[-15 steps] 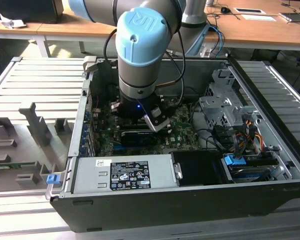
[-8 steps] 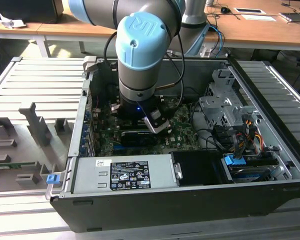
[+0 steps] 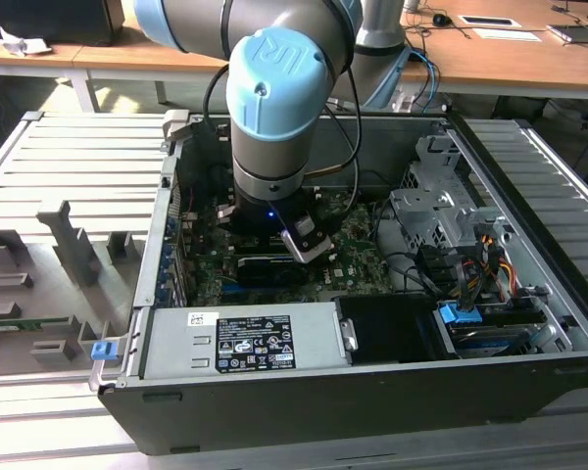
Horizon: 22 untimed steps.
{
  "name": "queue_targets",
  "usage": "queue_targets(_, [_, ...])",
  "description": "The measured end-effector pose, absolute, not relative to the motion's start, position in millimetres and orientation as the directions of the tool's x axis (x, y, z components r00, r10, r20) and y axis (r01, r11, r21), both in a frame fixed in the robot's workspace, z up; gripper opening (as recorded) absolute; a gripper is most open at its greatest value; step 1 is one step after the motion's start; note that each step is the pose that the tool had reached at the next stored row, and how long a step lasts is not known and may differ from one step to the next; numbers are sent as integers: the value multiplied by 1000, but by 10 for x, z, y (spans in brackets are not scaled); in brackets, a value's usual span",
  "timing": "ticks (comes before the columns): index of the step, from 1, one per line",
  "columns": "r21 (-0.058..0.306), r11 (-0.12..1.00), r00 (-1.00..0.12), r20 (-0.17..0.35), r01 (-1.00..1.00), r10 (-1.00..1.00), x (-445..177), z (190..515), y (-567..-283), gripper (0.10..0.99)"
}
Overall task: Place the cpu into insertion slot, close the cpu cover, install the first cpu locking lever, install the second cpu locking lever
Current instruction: 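Install the second cpu locking lever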
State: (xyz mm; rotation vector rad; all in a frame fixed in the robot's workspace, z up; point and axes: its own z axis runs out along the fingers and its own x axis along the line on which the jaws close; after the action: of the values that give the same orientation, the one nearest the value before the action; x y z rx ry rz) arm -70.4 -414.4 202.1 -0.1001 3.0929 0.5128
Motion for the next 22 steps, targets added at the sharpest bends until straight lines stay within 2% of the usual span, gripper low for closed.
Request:
queue_targets(13, [330,942,-998,-19,-65,-62,-706,1988,-4144,106])
queue_targets(22, [367,928,-998,-31,-68,-61,-772,1924,-4149,106])
